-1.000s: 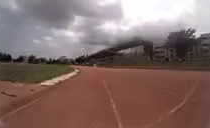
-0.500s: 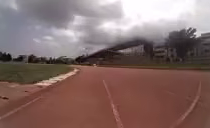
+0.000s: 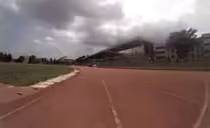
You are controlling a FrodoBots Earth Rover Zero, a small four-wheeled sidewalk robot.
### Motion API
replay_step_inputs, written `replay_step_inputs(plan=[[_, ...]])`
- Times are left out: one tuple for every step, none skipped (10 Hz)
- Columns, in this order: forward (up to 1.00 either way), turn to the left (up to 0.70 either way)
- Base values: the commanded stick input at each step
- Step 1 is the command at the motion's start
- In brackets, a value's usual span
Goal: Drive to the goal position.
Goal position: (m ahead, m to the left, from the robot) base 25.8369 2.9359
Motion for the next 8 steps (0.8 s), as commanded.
replay_step_inputs(plan=[[0.45,0.00],[0.45,0.00],[0.45,0.00],[0.45,0.00],[0.45,0.00],[0.45,0.00],[0.45,0.00],[0.45,0.00]])
